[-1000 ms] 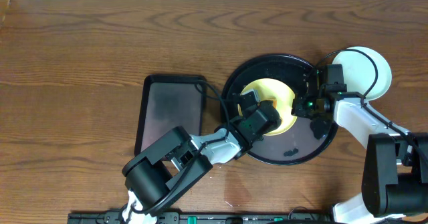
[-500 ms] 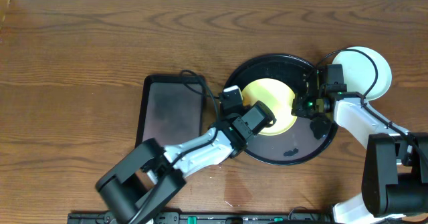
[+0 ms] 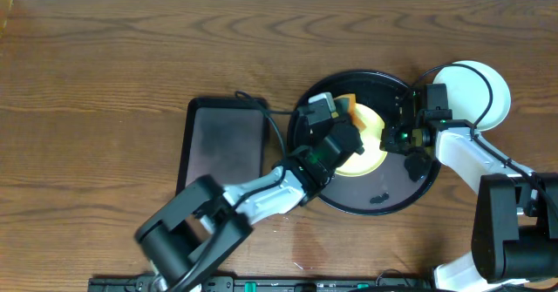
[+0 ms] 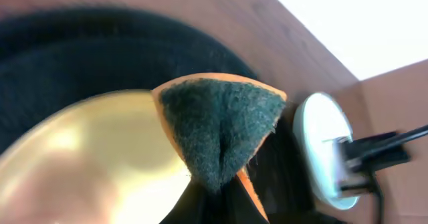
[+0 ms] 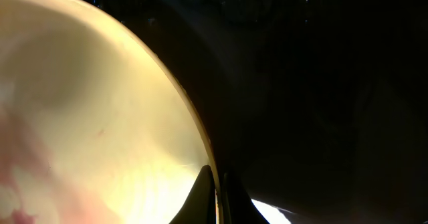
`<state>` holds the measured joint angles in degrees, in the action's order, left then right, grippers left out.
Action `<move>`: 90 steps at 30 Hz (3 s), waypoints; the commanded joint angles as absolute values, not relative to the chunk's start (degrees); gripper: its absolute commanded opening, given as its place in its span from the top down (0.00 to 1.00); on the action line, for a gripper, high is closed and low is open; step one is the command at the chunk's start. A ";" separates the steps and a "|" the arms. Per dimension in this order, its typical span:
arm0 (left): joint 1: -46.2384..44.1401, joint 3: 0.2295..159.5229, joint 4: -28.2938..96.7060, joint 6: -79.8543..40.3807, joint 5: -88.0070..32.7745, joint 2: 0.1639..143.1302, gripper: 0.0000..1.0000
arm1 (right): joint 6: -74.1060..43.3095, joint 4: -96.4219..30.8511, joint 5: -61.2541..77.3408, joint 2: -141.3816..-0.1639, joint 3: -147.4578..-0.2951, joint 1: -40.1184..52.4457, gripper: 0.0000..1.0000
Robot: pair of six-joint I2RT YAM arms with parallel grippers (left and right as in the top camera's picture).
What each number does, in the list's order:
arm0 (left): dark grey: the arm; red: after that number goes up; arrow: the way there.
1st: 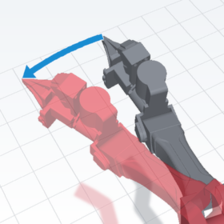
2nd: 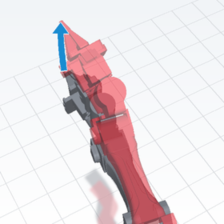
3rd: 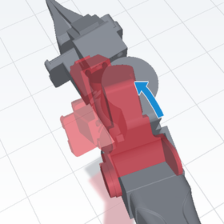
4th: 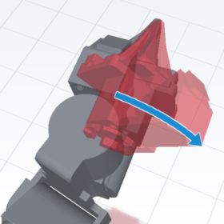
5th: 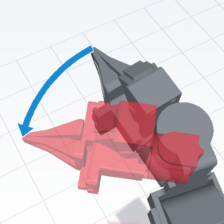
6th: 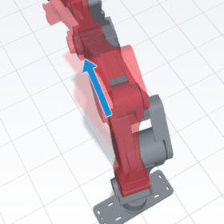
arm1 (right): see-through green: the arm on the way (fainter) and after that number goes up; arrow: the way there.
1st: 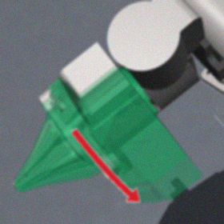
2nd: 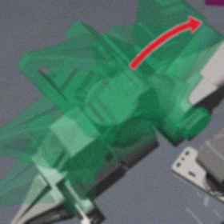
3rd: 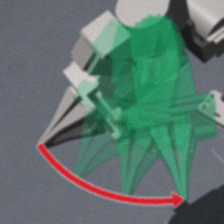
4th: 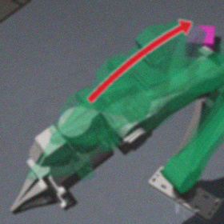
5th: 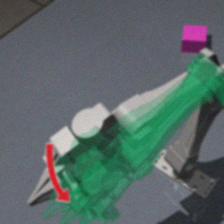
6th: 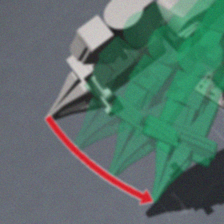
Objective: Clean dirty plates on tray and stack at the side
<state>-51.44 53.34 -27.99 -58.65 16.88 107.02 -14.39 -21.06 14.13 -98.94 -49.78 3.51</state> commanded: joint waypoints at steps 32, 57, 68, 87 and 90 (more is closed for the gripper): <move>-41.34 53.28 19.84 -58.04 25.61 83.33 0.93 | -11.57 -29.41 13.56 -95.90 -54.17 3.97 0.99; -18.68 50.50 40.27 -37.91 7.01 71.37 0.92 | 26.35 -25.10 -41.54 -68.14 -61.49 29.50 0.99; -18.68 50.50 40.71 -37.93 6.98 71.37 0.93 | 35.38 -18.24 -49.32 -68.16 -61.49 35.35 0.99; -18.68 50.50 40.69 -37.93 7.01 71.37 0.93 | 45.95 -12.16 -57.82 -69.54 -61.34 35.90 0.99; -18.68 50.50 40.62 -37.95 7.01 71.37 0.93 | 51.37 -7.09 -62.06 -69.54 -61.34 36.88 0.99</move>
<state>-18.94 50.89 40.47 -38.72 7.18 71.16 43.62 -9.54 -54.70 -69.65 -61.01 35.44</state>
